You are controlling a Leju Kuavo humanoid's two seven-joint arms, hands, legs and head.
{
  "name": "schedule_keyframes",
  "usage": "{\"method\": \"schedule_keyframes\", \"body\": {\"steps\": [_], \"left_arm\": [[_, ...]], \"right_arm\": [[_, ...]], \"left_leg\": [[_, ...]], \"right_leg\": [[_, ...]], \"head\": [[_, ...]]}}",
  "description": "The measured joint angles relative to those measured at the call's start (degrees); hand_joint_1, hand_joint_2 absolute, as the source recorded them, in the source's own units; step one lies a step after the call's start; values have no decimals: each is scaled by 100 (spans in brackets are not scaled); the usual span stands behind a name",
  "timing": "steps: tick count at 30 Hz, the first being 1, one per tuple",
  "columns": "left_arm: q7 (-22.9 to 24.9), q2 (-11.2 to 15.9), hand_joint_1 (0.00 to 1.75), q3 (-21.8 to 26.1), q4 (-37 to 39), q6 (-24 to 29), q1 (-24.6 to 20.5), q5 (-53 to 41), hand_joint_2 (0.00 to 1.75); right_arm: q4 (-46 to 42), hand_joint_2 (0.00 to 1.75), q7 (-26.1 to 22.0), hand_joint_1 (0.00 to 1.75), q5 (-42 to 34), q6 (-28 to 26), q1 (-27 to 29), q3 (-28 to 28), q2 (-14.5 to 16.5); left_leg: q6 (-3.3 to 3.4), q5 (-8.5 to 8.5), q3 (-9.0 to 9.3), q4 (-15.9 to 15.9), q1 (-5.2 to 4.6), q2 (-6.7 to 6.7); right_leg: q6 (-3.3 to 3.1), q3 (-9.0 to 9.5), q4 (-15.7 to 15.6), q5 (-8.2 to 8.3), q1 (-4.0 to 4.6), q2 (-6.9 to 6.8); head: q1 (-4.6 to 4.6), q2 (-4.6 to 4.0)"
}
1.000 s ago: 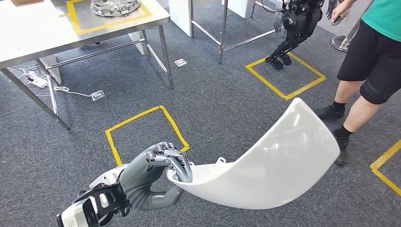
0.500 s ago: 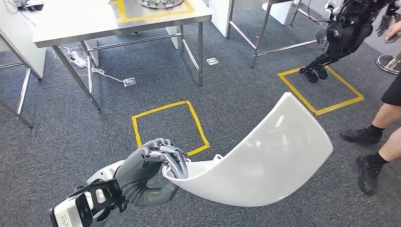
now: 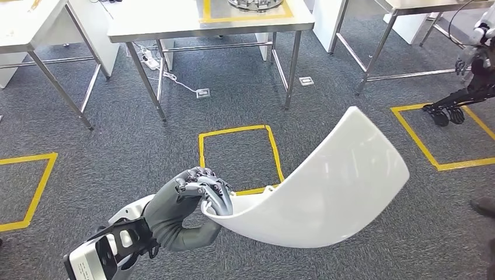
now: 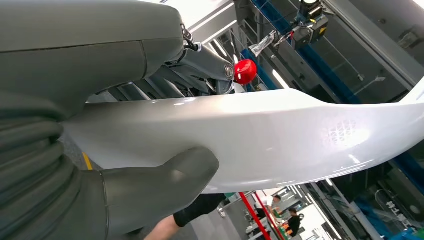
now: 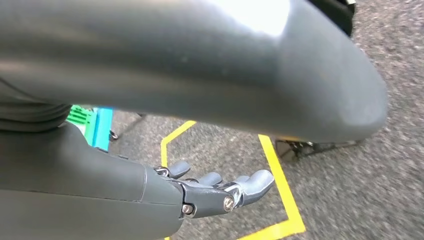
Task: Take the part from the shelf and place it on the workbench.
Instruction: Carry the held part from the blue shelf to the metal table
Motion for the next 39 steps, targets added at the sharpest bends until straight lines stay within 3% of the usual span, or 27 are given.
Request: {"method": "schedule_keyframes", "body": {"steps": [1, 3, 5, 6, 7, 10, 12, 15, 22, 29, 31, 33, 34, 35, 36, 37, 39], "left_arm": [[-7, 9, 175, -2, 3, -8, -12, 0, 175], [-16, 17, 175, -7, 21, -29, -33, 0, 175], [-15, 23, 175, -15, 51, -48, -34, 0, 175], [-15, 26, 175, -20, 64, -53, -32, 0, 175], [-15, 29, 175, -25, 74, -55, -31, 0, 175], [-17, 31, 175, -39, 81, -56, -38, 0, 175], [-19, 30, 175, -46, 83, -56, -41, 0, 175], [-19, 29, 175, -52, 86, -56, -41, 0, 175], [-21, 29, 175, -57, 88, -56, -43, -3, 175], [64, 8, 175, -63, -2, -15, -41, -117, 175], [87, -23, 175, -64, -50, -4, -37, -138, 175], [96, -44, 175, -64, -66, -1, -17, -151, 175], [100, -48, 175, -64, -66, -2, -2, -155, 175], [103, -49, 175, -65, -66, -2, 12, -160, 175], [103, -50, 175, -65, -66, -3, 22, -162, 175], [103, -51, 175, -66, -67, -4, 26, -164, 175], [102, -54, 175, -66, -68, -5, 29, -167, 175]], "right_arm": [[-1, 0, -14, 0, -16, -4, -4, -3, 3], [-2, 0, -22, 0, -38, -9, 8, -9, 3], [-2, 0, -39, 0, -38, -13, 36, -11, 1], [-2, 0, -48, 0, -38, -13, 45, -11, -1], [-1, 0, -51, 0, -38, -12, 48, -12, -1], [-1, 0, -51, 0, -36, -11, 40, -13, -1], [-2, 0, -52, 0, -35, -12, 40, -13, -4], [-2, 0, -51, 0, -35, -11, 42, -13, -9], [-2, 0, -114, 0, -29, 4, 42, -13, -9], [-2, 0, -237, 0, 26, 5, 34, -13, -13], [-2, 0, -237, 0, 34, 8, 28, -13, -18], [-2, 0, -234, 0, 39, 13, 30, -13, -20], [-2, 0, -233, 0, 39, 15, 35, -13, -20], [-2, 0, -231, 0, 39, 15, 41, -13, -21], [-2, 0, -230, 0, 38, 11, 46, -13, -22], [-2, 0, -230, 0, 36, 7, 49, -13, -25], [-1, 0, -230, 0, 30, 1, 46, -13, -26]], "left_leg": [[-19, -98, -68, 140, -11, 147], [-41, -473, -346, 782, -23, 492], [-65, -773, -634, 1484, -11, 603], [-71, -776, -656, 1589, -9, 614], [-69, -669, -555, 1450, -7, 622], [-13, -245, 93, 300, -18, 675], [32, -188, 262, -46, -26, 688], [65, -168, 251, -49, -33, 673], [160, -173, 225, -20, -73, 676], [274, -151, 220, -60, -80, 669], [318, -117, 241, -114, -43, 667], [327, -115, 238, -120, -35, 665], [324, -119, 237, -117, -34, 661], [315, -128, 238, -113, -30, 652], [298, -139, 243, -105, -23, 641], [274, -156, 253, -93, -12, 628], [203, -207, 269, -56, -4, 607]], "right_leg": [[-43, 1, -22, 20, -10, -52], [-93, -8, -38, 35, -1, -141], [-103, -20, -32, 36, 15, -235], [-103, -23, -27, 36, 19, -275], [-100, -23, -21, 35, 20, -305], [-54, -22, 17, 17, 33, -350], [-33, -39, 48, 2, 63, -360], [-39, -37, 28, 24, 75, -357], [117, -23, -48, 82, 42, -358], [224, -34, -32, 63, 6, -360], [264, -183, 303, -153, -1, -316], [291, -550, 1057, -532, -9, -285], [299, -732, 1409, -659, -14, -283], [303, -840, 1594, -678, -19, -283], [304, -833, 1546, -577, -27, -283], [304, -707, 1262, -383, -38, -283], [293, -321, 452, -30, -48, -274]], "head": [[-22, 0], [-68, 0], [-81, 0], [-82, 0], [-83, 0], [-87, 0], [-82, 0], [-73, 0], [-73, 0], [-73, 0], [-56, 0], [-35, 0], [-28, 0], [-26, 0], [-25, 0], [-23, 0], [-14, 0]]}}
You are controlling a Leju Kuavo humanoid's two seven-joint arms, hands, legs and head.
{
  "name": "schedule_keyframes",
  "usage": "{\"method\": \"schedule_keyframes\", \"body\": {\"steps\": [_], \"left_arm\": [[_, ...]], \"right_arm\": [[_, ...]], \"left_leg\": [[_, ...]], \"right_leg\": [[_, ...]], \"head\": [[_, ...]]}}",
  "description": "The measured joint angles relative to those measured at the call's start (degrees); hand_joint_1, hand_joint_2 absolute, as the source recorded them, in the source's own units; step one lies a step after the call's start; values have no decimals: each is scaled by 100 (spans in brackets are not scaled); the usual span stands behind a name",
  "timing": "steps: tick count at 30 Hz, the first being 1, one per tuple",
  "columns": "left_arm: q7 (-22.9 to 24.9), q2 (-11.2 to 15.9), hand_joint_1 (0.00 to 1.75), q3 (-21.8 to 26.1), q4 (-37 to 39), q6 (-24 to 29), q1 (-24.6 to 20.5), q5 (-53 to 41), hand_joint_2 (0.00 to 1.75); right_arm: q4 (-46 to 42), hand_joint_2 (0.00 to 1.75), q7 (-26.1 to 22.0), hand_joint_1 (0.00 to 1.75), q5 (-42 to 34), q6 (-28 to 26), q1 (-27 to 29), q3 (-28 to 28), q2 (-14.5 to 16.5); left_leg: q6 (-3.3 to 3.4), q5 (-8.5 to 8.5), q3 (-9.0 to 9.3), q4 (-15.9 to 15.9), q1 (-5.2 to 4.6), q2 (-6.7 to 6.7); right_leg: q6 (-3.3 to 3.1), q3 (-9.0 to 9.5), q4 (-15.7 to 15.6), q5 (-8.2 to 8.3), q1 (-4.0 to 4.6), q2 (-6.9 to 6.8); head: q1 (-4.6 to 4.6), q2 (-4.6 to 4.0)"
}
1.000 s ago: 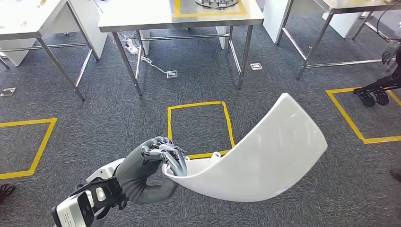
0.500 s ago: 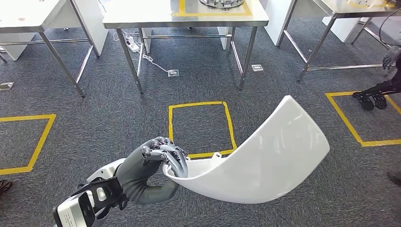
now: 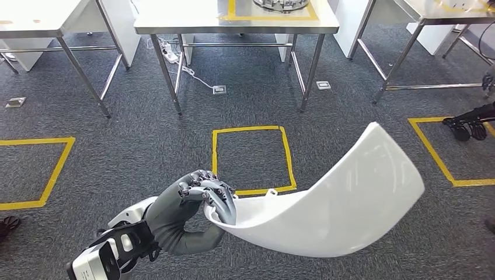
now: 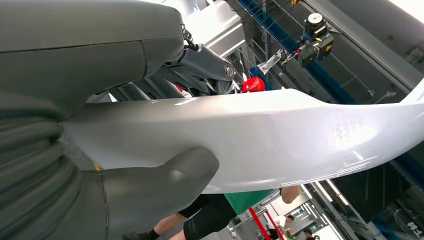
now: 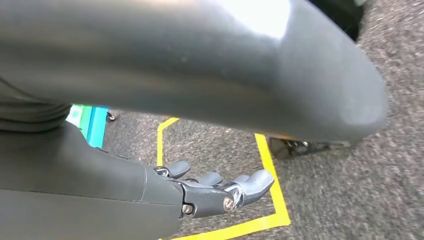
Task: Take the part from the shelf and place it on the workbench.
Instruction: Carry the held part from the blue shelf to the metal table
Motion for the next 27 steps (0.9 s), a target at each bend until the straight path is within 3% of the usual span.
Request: {"method": "schedule_keyframes", "body": {"steps": [2, 6, 8, 10, 11, 12, 14, 16, 18, 20, 21, 23, 25, 27], "left_arm": [[-2, -1, 175, -2, -2, -1, 5, -9, 175], [-19, 1, 175, -4, -21, 3, 20, -48, 175], [-26, 3, 175, -4, -41, 8, 32, -60, 175], [-27, 10, 175, -4, -42, 12, 60, -61, 175], [-27, 16, 175, -4, -39, 14, 77, -63, 175], [-28, 23, 175, -4, -37, 14, 88, -66, 175], [-37, 32, 175, -4, -35, 15, 95, -71, 175], [-59, 39, 175, -4, -32, 14, 95, -73, 175], [-81, 46, 175, -4, -29, 10, 94, -75, 175], [-88, 45, 175, -7, -31, 2, 85, -75, 175], [-89, 42, 175, -9, -31, -3, 76, -75, 175], [-91, 33, 175, -11, -29, -16, 57, -74, 175], [-91, 31, 175, -13, -18, -29, 48, -73, 175], [-91, 31, 175, -13, -1, -33, 50, -73, 175]], "right_arm": [[1, 0, 4, 0, 7, 0, -2, 1, 4], [2, 0, 2, 0, 35, -11, 2, 0, 5], [1, 0, -7, 0, 40, -21, 2, 0, 3], [0, 0, -8, 0, 42, -27, 5, 1, 2], [1, 0, -7, 0, 42, -28, 10, 1, 2], [1, 0, -7, 0, 42, -28, 15, 0, 2], [1, 0, -8, 0, 41, -28, 22, -1, 2], [1, 0, -9, 0, 33, -27, 17, 0, 8], [2, 0, -11, 0, 25, -29, 6, 1, 15], [2, 0, -16, 0, 15, -34, -3, 0, 14], [2, 0, -19, 0, 8, -37, -9, 0, 13], [2, 0, -21, 0, -3, -19, -27, 1, 11], [2, 0, -19, 0, -2, 5, -25, 2, 14], [2, 0, -18, 0, 1, 5, 0, 2, 13]], "left_leg": [[-86, -49, 10, 12, -12, -15], [-229, -142, 32, 90, -2, -6], [-272, -364, -235, 640, 7, 16], [-288, -622, -730, 1444, 6, 22], [-285, -625, -924, 1687, 6, 22], [-272, -498, -1010, 1702, 4, 22], [-214, 47, -858, 1090, -10, 26], [-140, 364, -587, 406, -51, 41], [-76, 294, -471, 168, -89, 41], [-9, 216, -370, 86, -76, 11], [25, 178, -290, 50, -59, 1], [65, 83, -111, -11, -34, -5], [79, -47, 50, -36, -32, -9], [75, -202, 241, -40, -32, -29]], "right_leg": [[-78, 190, -394, 74, 19, 14], [-289, 264, -416, 1, 30, 17], [-372, 354, -432, -50, 24, 8], [-410, 435, -432, -133, 42, 3], [-415, 489, -432, -181, 53, 4], [-413, 556, -432, -235, 61, 8], [-392, 725, -433, -363, 70, 13], [-337, 842, -442, -493, 80, 12], [-257, 905, -476, -553, 84, 1], [-186, 941, -409, -502, 81, -7], [-157, 882, -236, -439, 82, -4], [-111, 482, 374, -411, 70, 11], [-75, -89, 997, -665, 65, 19], [-63, -470, 1138, -946, 64, 19]], "head": [[8, 0], [-7, 0], [-34, 0], [-53, 0], [-55, 0], [-57, 0], [-62, 0], [-64, 0], [-63, 0], [-63, 0], [-57, 0], [-29, 0], [-3, 0], [9, 0]]}}
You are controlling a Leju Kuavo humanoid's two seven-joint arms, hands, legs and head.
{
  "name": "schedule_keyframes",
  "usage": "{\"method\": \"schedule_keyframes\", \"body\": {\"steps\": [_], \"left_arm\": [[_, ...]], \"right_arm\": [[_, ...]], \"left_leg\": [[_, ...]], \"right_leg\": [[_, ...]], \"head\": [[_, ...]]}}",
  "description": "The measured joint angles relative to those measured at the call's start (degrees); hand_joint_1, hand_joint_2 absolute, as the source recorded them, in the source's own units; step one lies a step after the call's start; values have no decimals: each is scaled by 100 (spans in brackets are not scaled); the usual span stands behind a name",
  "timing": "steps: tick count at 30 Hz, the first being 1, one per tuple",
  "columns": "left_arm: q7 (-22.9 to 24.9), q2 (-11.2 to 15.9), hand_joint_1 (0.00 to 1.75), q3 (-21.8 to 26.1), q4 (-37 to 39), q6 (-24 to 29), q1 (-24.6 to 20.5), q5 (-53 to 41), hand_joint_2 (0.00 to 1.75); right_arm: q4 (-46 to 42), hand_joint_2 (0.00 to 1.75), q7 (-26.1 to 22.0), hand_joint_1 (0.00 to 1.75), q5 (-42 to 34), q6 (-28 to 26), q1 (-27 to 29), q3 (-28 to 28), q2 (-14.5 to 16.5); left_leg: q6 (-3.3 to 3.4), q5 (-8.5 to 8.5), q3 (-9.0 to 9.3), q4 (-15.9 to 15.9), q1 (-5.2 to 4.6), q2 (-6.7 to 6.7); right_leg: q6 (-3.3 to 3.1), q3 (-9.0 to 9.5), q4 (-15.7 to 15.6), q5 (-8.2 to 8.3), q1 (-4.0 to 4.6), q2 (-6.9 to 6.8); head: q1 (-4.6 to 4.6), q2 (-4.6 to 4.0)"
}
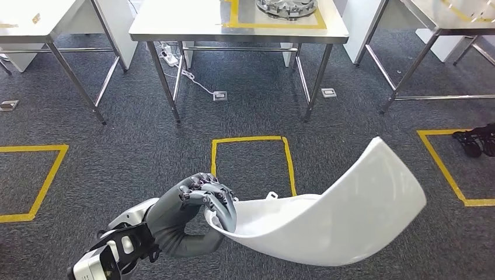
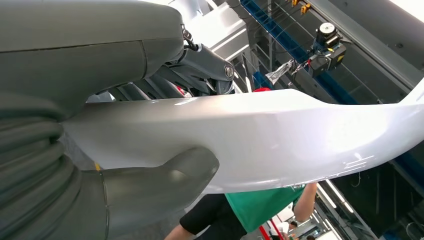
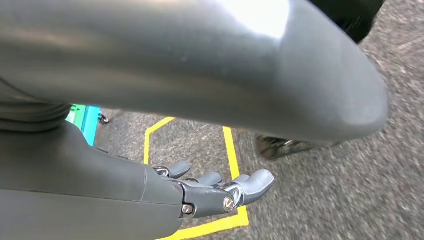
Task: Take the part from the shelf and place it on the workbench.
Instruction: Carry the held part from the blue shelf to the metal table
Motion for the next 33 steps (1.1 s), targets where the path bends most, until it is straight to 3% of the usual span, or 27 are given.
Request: {"method": "schedule_keyframes", "body": {"steps": [1, 2, 4, 5, 6, 8, 9, 11, 12, 14, 15, 16, 17, 18, 20, 21, 22, 23, 24, 26, 27, 29, 30, 31, 32, 33], "left_arm": [[0, 0, 175, 0, 8, 0, 0, 0, 175], [0, 0, 175, 0, 14, 0, 0, -1, 175], [1, 1, 175, -1, 29, 0, 2, 0, 175], [2, 1, 175, -2, 36, -1, 2, 1, 175], [3, -3, 175, -4, 39, -1, 1, 2, 175], [4, -17, 175, -6, 22, -2, -18, 9, 175], [5, -26, 175, -8, 10, -2, -32, 12, 175], [11, -32, 175, -13, -3, -2, -54, 15, 175], [17, -32, 175, -16, 1, -2, -57, 14, 175], [30, -31, 175, -19, 7, -2, -60, 15, 175], [42, -31, 175, -20, 9, -2, -63, 16, 175], [53, -30, 175, -20, 12, -2, -66, 18, 175], [63, -30, 175, -20, 15, -2, -70, 21, 175], [71, -28, 175, -20, 23, -2, -71, 26, 175], [78, -22, 175, -21, 48, -2, -67, 43, 175], [86, -19, 175, -20, 54, -2, -66, 49, 175], [89, -20, 175, -20, 53, -2, -74, 57, 175], [92, -30, 175, -20, 42, -2, -89, 62, 175], [91, -40, 175, -19, 27, -2, -105, 66, 175], [85, -58, 175, -21, 10, -2, -122, 73, 175], [83, -58, 175, -22, 10, -2, -121, 75, 175], [80, -56, 175, -24, 17, -2, -118, 79, 175], [80, -55, 175, -24, 20, -2, -116, 79, 175], [80, -55, 175, -24, 22, -2, -115, 80, 175], [79, -56, 175, -24, 24, -2, -115, 80, 175], [80, -56, 175, -24, 25, -2, -116, 80, 175]], "right_arm": [[0, 0, -1, 0, 2, -4, 13, 0, -1], [0, 0, -1, 0, 2, -7, 23, 0, -2], [0, 0, -1, 0, 2, -9, 49, 0, -4], [0, 0, 1, 0, 3, -7, 57, 0, -5], [0, 0, 1, 0, 1, -4, 62, 0, -5], [0, 0, 2, 0, -4, -1, 45, 0, -4], [0, 0, 3, 0, -9, -1, 35, 0, -4], [0, 0, 6, 0, -13, -9, 18, -1, -5], [0, 0, 7, 0, -14, -27, 20, -1, -6], [0, 0, 12, 0, -16, -89, 26, -1, -7], [0, 0, 14, 0, -17, -114, 29, -2, -7], [0, 0, 16, 0, -17, -130, 32, -2, -3], [0, 0, 18, 0, -16, -136, 33, -2, 1], [0, 0, 19, 0, -16, -136, 40, -2, 5], [0, 0, 26, 0, -15, -135, 36, -2, 10], [0, 0, 30, 0, -15, -138, 32, -2, 10], [0, 0, 33, 0, -14, -143, 20, -2, 10], [0, 0, 34, 0, -14, -147, 7, -2, 7], [0, 0, 35, 0, -15, -151, -7, -2, 2], [0, 0, 37, 0, -21, -140, -46, -2, -5], [0, 0, 41, 0, -25, -118, -57, -2, -6], [0, 0, 60, 0, -34, -68, -51, -2, -5], [0, 0, 71, 0, -38, -53, -36, -2, -5], [0, 0, 80, 0, -41, -52, -21, -2, -5], [0, 0, 85, 0, -43, -54, -9, -2, -5], [0, 0, 90, 0, -44, -56, 1, -2, -5]], "left_leg": [[-5, -85, 113, -1, 0, -10], [-13, -176, 230, -3, 0, -15], [-50, -371, 439, -7, -8, -23], [-83, -466, 523, -25, -12, -30], [-124, -521, 620, -36, -16, -37], [-218, -473, 694, 54, -20, -41], [-257, -352, 624, 273, -19, -28], [-302, -180, 153, 1016, -13, 5], [-308, -245, -140, 1396, -8, 21], [-313, -736, -637, 1769, -1, 33], [-317, -1006, -804, 1757, 0, 37], [-322, -1154, -919, 1624, 0, 41], [-324, -1104, -992, 1399, 0, 47], [-322, -768, -1039, 1087, 0, 63], [-288, 222, -1070, 494, -11, 118], [-251, 573, -1047, 332, -19, 136], [-204, 685, -998, 267, -23, 136], [-152, 643, -898, 273, -19, 116], [-104, 588, -794, 254, -10, 94], [-27, 472, -575, 200, 8, 80], [-2, 400, -483, 170, 10, 81], [21, 264, -318, 142, 9, 57], [22, 192, -239, 138, 8, 38], [17, 119, -161, 137, 7, 21], [9, 46, -77, 135, 6, 11], [0, -27, 6, 133, 4, 9]], "right_leg": [[-3, -75, -154, 12, 0, 0], [-15, -90, -439, 198, 2, 0], [-62, -51, -1090, 981, 22, -7], [-103, -10, -1289, 1287, 41, -11], [-149, 34, -1390, 1462, 59, -10], [-246, 183, -1421, 1374, 66, 1], [-288, 273, -1458, 1330, 53, 10], [-349, 477, -1515, 1213, 28, 20], [-369, 581, -1540, 1133, 25, 19], [-382, 803, -1566, 954, 21, 29], [-382, 929, -1571, 856, 18, 38], [-376, 1064, -1573, 750, 13, 50], [-363, 1203, -1573, 641, 8, 59], [-344, 1321, -1577, 530, 3, 64], [-288, 1531, -1578, 307, 15, 75], [-252, 1637, -1601, 217, 26, 72], [-212, 1742, -1589, 190, 40, 71], [-174, 1794, -1526, 223, 46, 67], [-145, 1770, -1333, 327, 44, 59], [-108, 1393, -661, 496, 37, 53], [-94, 1111, -312, 434, 34, 48], [-56, 585, 87, 12, 33, 45], [-44, 399, 101, -185, 34, 45], [-39, 284, -11, -259, 36, 45], [-52, 241, -253, -161, 40, 45], [-89, 260, -600, 113, 52, 38]], "head": [[7, 0], [12, 0], [21, 0], [24, 0], [27, 0], [26, 0], [23, 0], [0, 0], [-13, 0], [-27, 0], [-30, 0], [-33, 0], [-35, 0], [-41, 0], [-61, 0], [-66, 0], [-66, 0], [-61, 0], [-53, 0], [-32, 0], [-20, 0], [-3, 0], [3, 0], [8, 0], [16, 0], [22, 0]]}}
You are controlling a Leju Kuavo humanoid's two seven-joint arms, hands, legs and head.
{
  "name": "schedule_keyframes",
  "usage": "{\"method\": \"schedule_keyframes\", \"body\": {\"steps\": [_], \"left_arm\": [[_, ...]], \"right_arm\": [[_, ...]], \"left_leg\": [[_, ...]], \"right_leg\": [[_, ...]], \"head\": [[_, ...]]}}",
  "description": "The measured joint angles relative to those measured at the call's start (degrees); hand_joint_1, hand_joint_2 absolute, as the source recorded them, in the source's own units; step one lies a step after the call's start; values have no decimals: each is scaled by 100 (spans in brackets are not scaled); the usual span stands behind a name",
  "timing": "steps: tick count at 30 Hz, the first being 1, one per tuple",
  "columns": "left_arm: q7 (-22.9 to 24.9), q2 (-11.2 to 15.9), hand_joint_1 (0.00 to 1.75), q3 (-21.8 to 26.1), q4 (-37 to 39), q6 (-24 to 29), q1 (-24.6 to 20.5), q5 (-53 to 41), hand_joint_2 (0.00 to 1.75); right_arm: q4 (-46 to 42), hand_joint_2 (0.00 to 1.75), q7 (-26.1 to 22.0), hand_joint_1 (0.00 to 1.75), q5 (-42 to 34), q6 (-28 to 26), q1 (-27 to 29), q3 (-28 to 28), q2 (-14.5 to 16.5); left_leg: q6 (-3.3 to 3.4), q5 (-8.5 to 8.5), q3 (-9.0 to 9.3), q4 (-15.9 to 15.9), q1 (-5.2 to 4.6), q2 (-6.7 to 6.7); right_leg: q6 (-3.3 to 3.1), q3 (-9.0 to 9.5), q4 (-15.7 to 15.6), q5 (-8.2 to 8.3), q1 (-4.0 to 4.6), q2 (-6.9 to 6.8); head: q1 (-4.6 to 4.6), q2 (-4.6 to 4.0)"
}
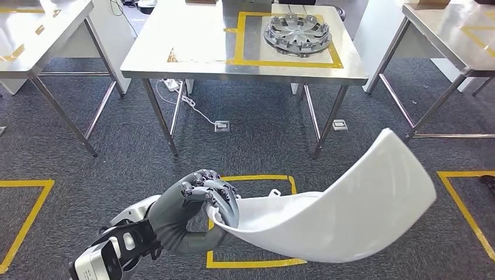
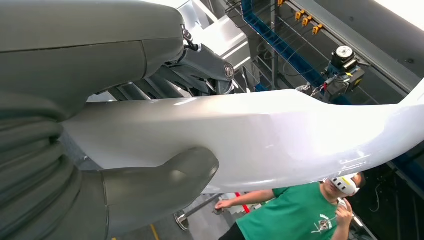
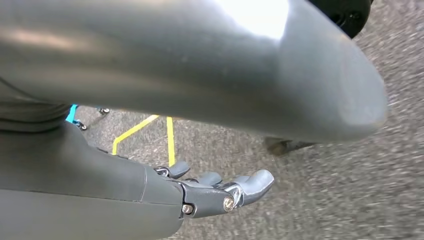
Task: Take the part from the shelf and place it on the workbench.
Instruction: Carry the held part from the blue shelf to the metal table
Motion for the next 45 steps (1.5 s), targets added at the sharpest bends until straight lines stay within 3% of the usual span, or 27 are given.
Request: {"method": "schedule_keyframes", "body": {"steps": [1, 3, 7, 9, 11, 13, 14, 15, 18, 19, 20, 22, 24, 26, 28, 29, 30, 31, 33, 34, 35, 36, 38, 40, 42, 44, 45], "left_arm": [[-1, -1, 175, 0, 2, 0, 0, 0, 175], [-4, -3, 175, -1, -11, 1, -8, 3, 175], [-33, -25, 175, -4, -98, 21, -88, 36, 175], [-51, -4, 175, -4, -86, 41, -99, 53, 175], [-65, 36, 175, -5, -50, 62, -84, 64, 175], [-81, 80, 175, -7, -8, 90, -71, 85, 175], [-97, 109, 175, -9, 14, 104, -65, 96, 175], [-117, 143, 175, -10, 36, 115, -50, 105, 175], [-202, 250, 175, -19, 111, 125, 28, 130, 175], [-226, 272, 175, -22, 126, 126, 39, 138, 175], [-243, 284, 175, -27, 131, 128, 29, 148, 175], [-267, 285, 175, -32, 121, 143, -9, 165, 175], [-280, 283, 175, -38, 126, 163, -26, 180, 175], [-283, 288, 175, -42, 136, 184, -15, 186, 175], [-283, 290, 175, -45, 139, 216, 7, 180, 175], [-283, 290, 175, -45, 139, 235, 21, 173, 175], [-283, 290, 175, -46, 139, 254, 37, 163, 175], [-283, 292, 175, -46, 141, 270, 57, 148, 175], [-282, 301, 175, -49, 149, 299, 111, 121, 175], [-281, 307, 175, -50, 146, 313, 137, 107, 175], [-287, 312, 175, -51, 135, 328, 153, 99, 175], [-295, 315, 175, -51, 111, 345, 157, 92, 175], [-317, 323, 175, -50, 68, 376, 164, 73, 175], [-329, 340, 175, -50, 52, 408, 213, 49, 175], [-335, 362, 175, -50, 46, 437, 282, 25, 175], [-335, 375, 175, -50, 38, 458, 336, 3, 175], [-336, 383, 175, -50, 35, 464, 358, -2, 175]], "right_arm": [[0, 0, 4, 0, 1, -2, 8, 0, -4], [-1, 0, 14, 0, 7, 11, 4, 0, -11], [-4, 0, 34, 0, 18, 17, -39, 0, -21], [-4, 0, 79, 0, 17, 11, -44, 0, -21], [-4, 0, 124, 0, 17, -17, -30, -1, -20], [-4, 0, 145, 0, 17, -44, 0, -2, -17], [-3, 0, 148, 0, 17, -46, 14, -3, -14], [-3, 0, 149, 0, 16, -46, 25, -3, -9], [-4, 0, 150, 0, 3, -46, 41, -5, -2], [-4, 0, 149, 0, -3, -55, 37, -5, -3], [-4, 0, 147, 0, -9, -65, 23, -6, -4], [-4, 0, 143, 0, -14, -80, -31, -7, -7], [-4, 0, 145, 0, -15, -53, -72, -7, -7], [-4, 0, 150, 0, -15, -9, -55, -7, -4], [-4, 0, 153, 0, -10, 8, -9, -7, -4], [-4, 0, 153, 0, -3, 4, 12, -7, -4], [-4, 0, 155, 0, 5, 1, 29, -7, -4], [-4, 0, 160, 0, 16, -3, 50, -7, -4], [-4, 0, 179, 0, 34, 0, 90, -7, -6], [-4, 0, 189, 0, 48, 1, 107, -7, -7], [-3, 0, 196, 0, 61, -5, 109, -7, -7], [-3, 0, 197, 0, 73, -12, 94, -7, -7], [-3, 0, 189, 0, 90, -28, 53, -7, -6], [-4, 0, 187, 0, 103, -36, 31, -7, -8], [-4, 0, 198, 0, 116, -48, 37, -7, -10], [-4, 0, 209, 0, 122, -51, 47, -7, -9], [-3, 0, 209, 0, 122, -51, 49, -7, -7]], "left_leg": [[-14, -75, 85, 0, -5, -1], [-77, -219, 217, -15, -15, -20], [-229, -92, 238, 435, -29, -13], [-270, -39, -159, 1062, -24, 11], [-299, -293, -675, 1556, -8, 18], [-338, -644, -1024, 1546, 4, 24], [-359, -669, -1112, 1347, 8, 29], [-371, -505, -1158, 1055, 12, 41], [-310, 635, -1172, 275, 5, 121], [-258, 813, -1140, 202, 3, 127], [-196, 761, -1084, 215, 0, 117], [-105, 616, -907, 190, 28, 71], [-46, 463, -668, 125, 47, 61], [-22, 279, -406, 50, 46, 56], [-21, 89, -122, -12, 45, 28], [-27, -14, 31, -36, 43, 15], [-35, -124, 185, -59, 40, 7], [-45, -240, 323, -84, 37, 5], [-92, -474, 559, -119, 20, -18], [-123, -558, 689, -138, 13, -34], [-161, -583, 799, -124, 7, -50], [-201, -530, 830, -28, 6, -55], [-264, -225, 560, 569, 8, -28], [-295, -182, -10, 1337, 10, 6], [-308, -694, -506, 1651, 10, 19], [-300, -1230, -827, 1520, 5, 25], [-282, -1281, -940, 1332, -1, 26]], "right_leg": [[-49, 49, -325, 349, 20, -9], [-134, 158, -712, 753, 61, -26], [-257, 438, -855, 830, 24, -8], [-298, 606, -901, 812, -6, -13], [-309, 747, -938, 697, -18, -7], [-292, 931, -972, 551, -36, 7], [-276, 1041, -983, 463, -50, 17], [-255, 1154, -988, 366, -64, 26], [-165, 1462, -1008, 38, -65, 44], [-123, 1566, -1024, -34, -53, 38], [-83, 1629, -996, -35, -44, 33], [-24, 1480, -558, 224, -39, 18], [11, 897, 267, 465, -44, 12], [37, 265, 783, 168, -43, 4], [35, -160, 769, -394, -37, 4], [18, -299, 606, -536, -30, 4], [-8, -396, 344, -437, -20, 4], [-50, -466, -6, -25, -3, 0], [-128, -514, -632, 1120, 52, -3], [-154, -482, -792, 1488, 75, 1], [-173, -419, -844, 1583, 88, 6], [-198, -320, -835, 1516, 82, 11], [-279, -108, -864, 1370, 59, 15], [-330, 127, -906, 1196, 43, 21], [-346, 395, -936, 977, 41, 34], [-355, 680, -945, 746, 43, 58], [-354, 828, -946, 625, 44, 72]], "head": [[4, 0], [21, 0], [22, 0], [-11, 0], [-42, 0], [-51, 0], [-56, 0], [-59, 0], [-89, 0], [-94, 0], [-93, 0], [-82, 0], [-62, 0], [-40, 0], [-26, 0], [-21, 0], [-13, 0], [-4, 0], [6, 0], [6, 0], [3, 0], [2, 0], [-6, 0], [-24, 0], [-33, 0], [-33, 0], [-35, 0]]}}
